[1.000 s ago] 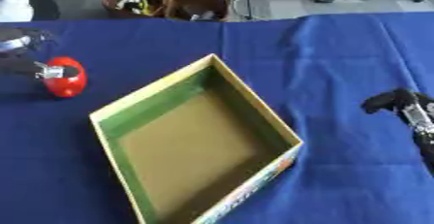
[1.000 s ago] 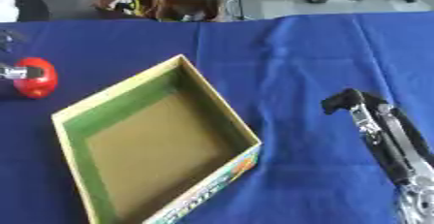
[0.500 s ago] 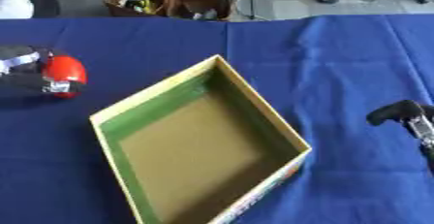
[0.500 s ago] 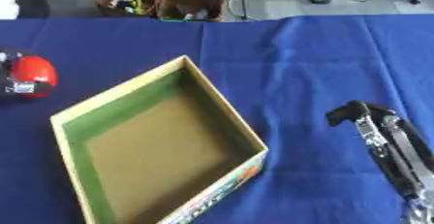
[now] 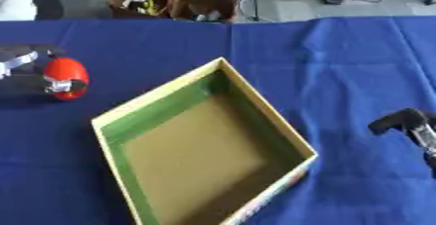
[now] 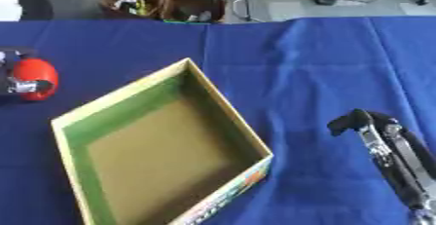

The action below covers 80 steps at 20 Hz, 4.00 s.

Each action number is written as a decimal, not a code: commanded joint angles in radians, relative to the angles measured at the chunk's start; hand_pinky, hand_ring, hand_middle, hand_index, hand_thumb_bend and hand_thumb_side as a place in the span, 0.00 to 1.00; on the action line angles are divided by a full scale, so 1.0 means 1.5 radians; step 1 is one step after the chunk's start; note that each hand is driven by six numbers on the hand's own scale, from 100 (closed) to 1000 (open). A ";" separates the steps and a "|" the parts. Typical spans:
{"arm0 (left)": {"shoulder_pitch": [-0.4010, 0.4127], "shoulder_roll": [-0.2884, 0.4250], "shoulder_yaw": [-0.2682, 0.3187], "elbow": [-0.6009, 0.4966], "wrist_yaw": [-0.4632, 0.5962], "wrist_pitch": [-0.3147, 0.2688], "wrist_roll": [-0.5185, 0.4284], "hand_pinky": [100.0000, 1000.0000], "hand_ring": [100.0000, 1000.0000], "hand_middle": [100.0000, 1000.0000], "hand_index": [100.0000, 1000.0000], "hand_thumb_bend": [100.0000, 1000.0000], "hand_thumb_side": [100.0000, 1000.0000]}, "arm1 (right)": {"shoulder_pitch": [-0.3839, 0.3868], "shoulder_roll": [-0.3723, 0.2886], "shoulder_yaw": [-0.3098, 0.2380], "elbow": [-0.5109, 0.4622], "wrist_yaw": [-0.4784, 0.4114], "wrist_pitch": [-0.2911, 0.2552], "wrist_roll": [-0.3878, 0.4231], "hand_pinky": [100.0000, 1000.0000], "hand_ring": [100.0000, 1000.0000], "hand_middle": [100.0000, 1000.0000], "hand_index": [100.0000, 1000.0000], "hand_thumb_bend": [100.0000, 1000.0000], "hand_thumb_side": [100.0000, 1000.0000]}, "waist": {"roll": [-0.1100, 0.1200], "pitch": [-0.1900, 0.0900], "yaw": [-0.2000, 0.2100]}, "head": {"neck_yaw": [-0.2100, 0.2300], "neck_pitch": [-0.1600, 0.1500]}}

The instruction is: Pick up objects on the table and place them in the box.

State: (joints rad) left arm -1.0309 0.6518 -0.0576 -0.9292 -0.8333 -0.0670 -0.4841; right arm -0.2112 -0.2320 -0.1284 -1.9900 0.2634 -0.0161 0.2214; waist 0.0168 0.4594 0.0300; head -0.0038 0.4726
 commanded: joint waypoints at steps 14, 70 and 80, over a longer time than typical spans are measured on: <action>-0.038 0.017 0.014 0.020 0.052 -0.003 -0.069 0.53 0.71 0.87 0.96 0.63 0.77 | -0.002 -0.003 0.001 -0.007 0.018 0.006 0.009 0.84 0.65 0.45 0.57 0.00 1.00 | 0.009 0.001 -0.002 | 0.008 -0.016; -0.067 0.025 -0.013 -0.053 0.131 0.104 -0.024 0.37 0.61 0.72 0.74 0.00 0.16 | 0.014 0.003 -0.004 -0.007 0.024 0.035 0.014 0.86 0.66 0.45 0.57 0.00 1.00 | 0.021 -0.029 0.014 | 0.003 0.010; -0.033 0.056 -0.062 -0.271 0.210 0.126 -0.101 0.35 0.57 0.69 0.65 0.00 0.16 | 0.016 0.002 -0.004 -0.007 0.015 0.041 0.015 0.86 0.66 0.45 0.57 0.00 1.00 | 0.027 -0.047 0.019 | -0.004 0.018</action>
State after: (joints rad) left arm -1.0671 0.6895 -0.1440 -1.2696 -0.5389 0.1155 -0.6184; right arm -0.1845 -0.2230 -0.1294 -1.9899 0.2967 0.0432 0.2446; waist 0.0578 0.4178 0.0561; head -0.0051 0.4925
